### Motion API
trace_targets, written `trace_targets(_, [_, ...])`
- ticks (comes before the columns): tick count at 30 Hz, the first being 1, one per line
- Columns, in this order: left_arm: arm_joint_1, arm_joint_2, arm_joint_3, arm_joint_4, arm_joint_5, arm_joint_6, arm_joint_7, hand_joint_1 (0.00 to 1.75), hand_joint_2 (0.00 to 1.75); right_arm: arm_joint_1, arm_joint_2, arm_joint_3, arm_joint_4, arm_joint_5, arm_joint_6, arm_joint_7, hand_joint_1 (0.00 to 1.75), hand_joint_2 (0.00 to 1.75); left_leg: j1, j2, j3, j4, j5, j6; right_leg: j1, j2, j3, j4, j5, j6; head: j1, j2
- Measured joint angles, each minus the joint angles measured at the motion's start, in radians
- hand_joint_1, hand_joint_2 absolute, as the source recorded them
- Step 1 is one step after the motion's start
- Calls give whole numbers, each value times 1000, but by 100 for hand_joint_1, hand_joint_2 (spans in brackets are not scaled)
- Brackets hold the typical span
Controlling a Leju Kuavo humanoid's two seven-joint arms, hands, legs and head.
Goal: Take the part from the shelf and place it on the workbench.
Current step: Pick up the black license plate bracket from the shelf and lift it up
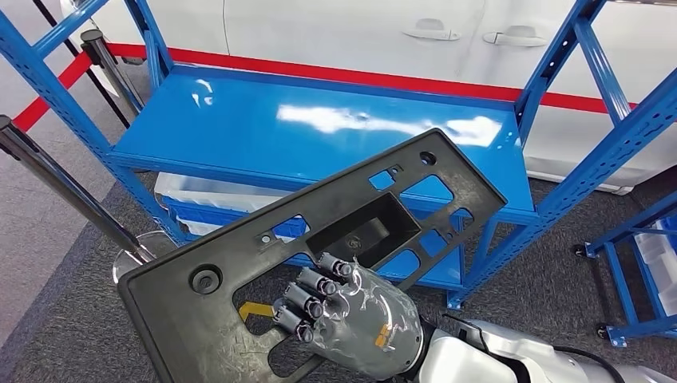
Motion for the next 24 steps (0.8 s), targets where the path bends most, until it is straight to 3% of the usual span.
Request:
trace_targets(2, [-2, 0, -6, -2, 6, -1, -3, 0, 175, -5, 2, 5, 0, 0, -4, 1, 175, 175, -1, -1, -28, 13, 14, -7, 2, 0, 104, -111, 37, -7, 0, 0])
trace_targets(4, [-4, 1, -11, -4, 16, -1, -5, 0, 175, -14, 5, 12, 1, 0, -5, 1, 175, 175, -2, 0, -44, 21, 29, -17, 7, 2, 199, -243, 19, -12, -1, 0])
trace_targets(5, [-4, 2, -15, -4, 21, -2, -6, 0, 175, -19, 7, 16, 1, 0, -5, 2, 175, 175, -2, 0, -48, 21, 38, -23, 11, 2, 220, -278, 8, -14, -1, 0])
trace_targets(6, [-5, 3, -18, -4, 26, -3, -6, 0, 175, -21, 8, 19, 2, 0, -5, 2, 175, 175, -1, -1, -49, 18, 49, -29, 12, 2, 220, -290, 9, -16, -1, 0])
trace_targets(8, [-6, 3, -26, -4, 32, -5, -6, 0, 175, -24, 9, 22, 4, -3, -4, 3, 175, 175, 0, -3, -57, 16, 50, -39, 8, -1, 205, -294, 30, -25, 0, 0])
trace_targets(9, [-6, 3, -28, -5, 34, -6, -6, 0, 175, -27, 11, 23, 6, -5, -4, 4, 175, 175, 0, -4, -65, 30, 26, -43, 5, -1, 196, -298, 41, -31, -1, 0])
trace_targets(10, [-7, 3, -29, -5, 37, -6, -7, 0, 175, -29, 12, 26, 8, -8, -3, 6, 175, 175, 0, -4, -77, 68, -21, -47, 3, -1, 185, -300, 53, -37, -3, 0])
trace_targets(12, [-9, 4, -30, -7, 46, -7, -9, 0, 175, -32, 15, 31, 12, -18, -2, 10, 175, 175, 1, -4, -103, 205, -131, -53, 5, 4, 153, -298, 78, -45, -7, 0])
trace_targets(13, [-11, 5, -31, -7, 50, -7, -10, 0, 175, -32, 16, 32, 14, -22, -1, 12, 175, 175, 1, -4, -111, 274, -163, -55, 6, 8, 135, -296, 91, -45, -8, 0])
trace_targets(14, [-12, 6, -32, -8, 54, -7, -10, 0, 175, -32, 16, 33, 15, -26, 0, 14, 175, 175, 1, -4, -107, 318, -162, -55, 7, 14, 116, -293, 104, -44, -8, 0])
trace_targets(15, [-12, 6, -32, -8, 58, -6, -10, 0, 175, -32, 16, 34, 15, -29, 1, 15, 175, 175, 1, -5, -87, 324, -138, -53, 8, 21, 98, -290, 116, -43, -8, 0])
trace_targets(17, [-11, 7, -33, -9, 67, -5, -8, 0, 175, -33, 16, 35, 15, -35, 3, 18, 175, 175, 3, -25, -1, 235, -87, -48, 8, 39, 64, -280, 137, -37, -8, 0])
trace_targets(19, [-11, 8, -36, -15, 73, -2, -6, 0, 175, -36, 16, 35, 15, -40, 4, 21, 175, 175, 5, -62, 104, 83, -101, -43, 11, 55, 41, -272, 155, -29, -7, 0])
trace_targets(20, [-11, 8, -39, -18, 75, -1, -5, 0, 175, -37, 17, 35, 15, -41, 5, 21, 175, 175, 4, -74, 133, 33, -116, -41, 11, 63, 33, -271, 167, -25, -7, 0])
trace_targets(22, [-11, 7, -46, -23, 80, 2, -4, 0, 175, -40, 17, 35, 16, -45, 5, 21, 175, 175, 2, -64, 138, 0, -120, -33, 10, 77, 20, -276, 189, -15, -6, 0])
trace_targets(23, [-11, 8, -48, -25, 82, 4, -3, 0, 175, -40, 17, 36, 17, -46, 5, 21, 175, 175, 3, -52, 129, 1, -109, -26, 9, 73, 12, -273, 185, -10, -6, 0])
trace_targets(24, [-10, 8, -50, -27, 83, 5, -2, 0, 175, -40, 16, 36, 18, -48, 5, 21, 175, 175, 3, -38, 120, 0, -99, -16, 9, 61, 2, -257, 161, -6, -4, 0])
